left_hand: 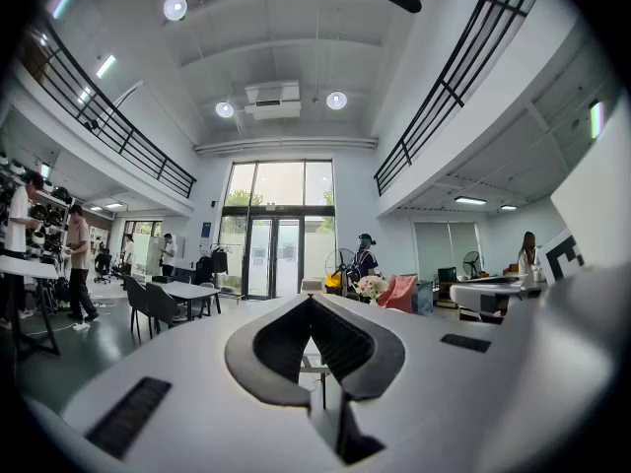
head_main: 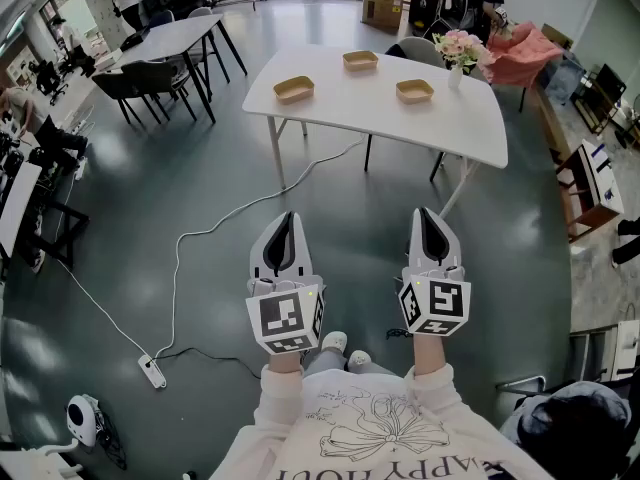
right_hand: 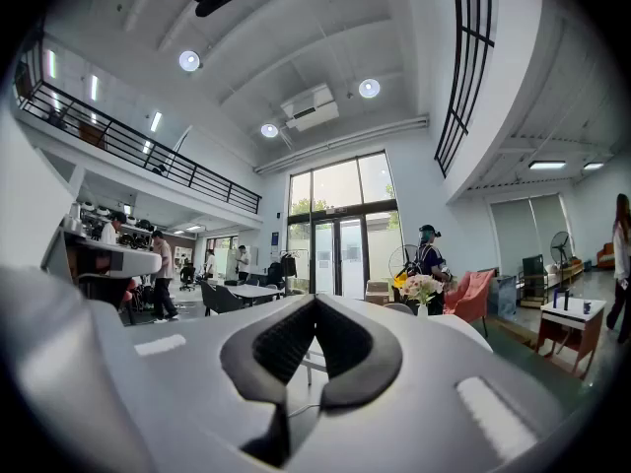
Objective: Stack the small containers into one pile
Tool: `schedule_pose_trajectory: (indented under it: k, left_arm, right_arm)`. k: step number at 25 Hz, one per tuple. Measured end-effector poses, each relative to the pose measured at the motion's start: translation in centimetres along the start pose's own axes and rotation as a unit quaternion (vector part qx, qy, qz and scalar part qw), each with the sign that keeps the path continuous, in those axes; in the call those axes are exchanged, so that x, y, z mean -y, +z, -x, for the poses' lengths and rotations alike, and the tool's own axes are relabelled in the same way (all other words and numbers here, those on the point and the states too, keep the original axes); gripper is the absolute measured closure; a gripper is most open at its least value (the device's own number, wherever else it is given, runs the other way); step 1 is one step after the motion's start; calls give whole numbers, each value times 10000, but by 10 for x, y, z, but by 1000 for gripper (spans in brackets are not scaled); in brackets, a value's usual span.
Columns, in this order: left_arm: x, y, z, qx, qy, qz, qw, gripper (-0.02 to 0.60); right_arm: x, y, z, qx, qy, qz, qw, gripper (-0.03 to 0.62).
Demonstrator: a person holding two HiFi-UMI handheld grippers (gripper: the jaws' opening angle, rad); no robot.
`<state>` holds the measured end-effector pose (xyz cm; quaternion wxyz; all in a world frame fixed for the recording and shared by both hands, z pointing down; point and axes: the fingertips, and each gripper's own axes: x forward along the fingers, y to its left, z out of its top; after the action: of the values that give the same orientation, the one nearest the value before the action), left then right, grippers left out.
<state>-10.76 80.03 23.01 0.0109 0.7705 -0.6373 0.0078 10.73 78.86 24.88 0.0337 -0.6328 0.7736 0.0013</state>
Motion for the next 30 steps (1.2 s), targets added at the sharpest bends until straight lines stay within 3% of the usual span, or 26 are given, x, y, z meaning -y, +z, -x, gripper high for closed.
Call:
schedule_pose_trajectory:
  k: [22,30]
  left_arm:
    - [-73,-18,-63,-201,70,41,9998,575]
    - [-79,-30,-108,-278,176,131,9994,575]
  right_arm:
    - [-33,-27,-82,-183,-38,-197,9996,583]
    - [-21,-37,-128,-245,80,-169,9995,581]
